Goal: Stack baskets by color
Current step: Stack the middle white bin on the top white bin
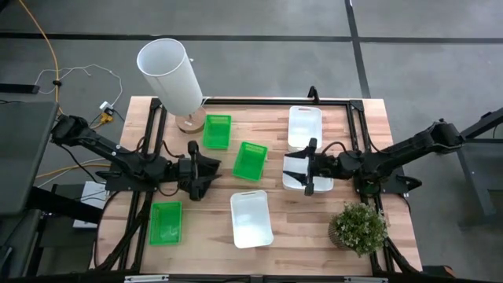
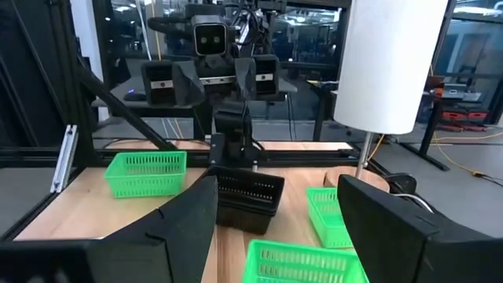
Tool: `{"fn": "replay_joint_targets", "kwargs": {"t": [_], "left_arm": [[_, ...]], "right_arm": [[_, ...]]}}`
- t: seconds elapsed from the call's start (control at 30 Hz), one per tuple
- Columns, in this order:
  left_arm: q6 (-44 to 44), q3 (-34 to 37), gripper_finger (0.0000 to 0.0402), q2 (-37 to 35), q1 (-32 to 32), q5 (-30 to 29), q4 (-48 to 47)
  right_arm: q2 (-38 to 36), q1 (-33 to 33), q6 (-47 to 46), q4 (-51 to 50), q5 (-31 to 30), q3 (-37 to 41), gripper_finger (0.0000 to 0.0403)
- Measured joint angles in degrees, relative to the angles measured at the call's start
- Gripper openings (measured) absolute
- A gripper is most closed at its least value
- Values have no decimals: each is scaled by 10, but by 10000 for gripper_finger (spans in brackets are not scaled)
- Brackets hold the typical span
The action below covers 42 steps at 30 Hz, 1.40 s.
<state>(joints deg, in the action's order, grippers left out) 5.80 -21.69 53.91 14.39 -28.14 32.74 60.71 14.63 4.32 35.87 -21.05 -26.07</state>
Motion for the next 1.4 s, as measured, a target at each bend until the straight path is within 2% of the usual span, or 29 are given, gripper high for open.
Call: {"fn": "replay_joint_targets", "kwargs": {"t": [0.43, 0.53, 0.6, 0.77, 0.83, 0.97, 1.17, 1.4], "left_arm": [[-15, 0, 195, 0, 0, 1, 1], [-26, 0, 195, 0, 0, 1, 1], [-26, 0, 195, 0, 0, 1, 1], [-26, 0, 195, 0, 0, 1, 1], [-26, 0, 195, 0, 0, 1, 1], [-26, 0, 195, 0, 0, 6, -2], [-27, 0, 195, 0, 0, 9, -4], [-26, 0, 195, 0, 0, 10, -4]], "right_arm": [[0, 0, -11, -5, 5, -1, 252], [0, 0, -73, -9, 5, -2, 252], [0, 1, -113, -73, 6, -16, 252], [9, 9, -185, -393, 3, -107, 252], [13, 9, -226, -499, 27, -150, 252], [24, 14, -292, -644, 90, -219, 252], [59, 27, -339, -735, 105, -240, 252], [142, 27, -351, -747, 136, -226, 252]]}}
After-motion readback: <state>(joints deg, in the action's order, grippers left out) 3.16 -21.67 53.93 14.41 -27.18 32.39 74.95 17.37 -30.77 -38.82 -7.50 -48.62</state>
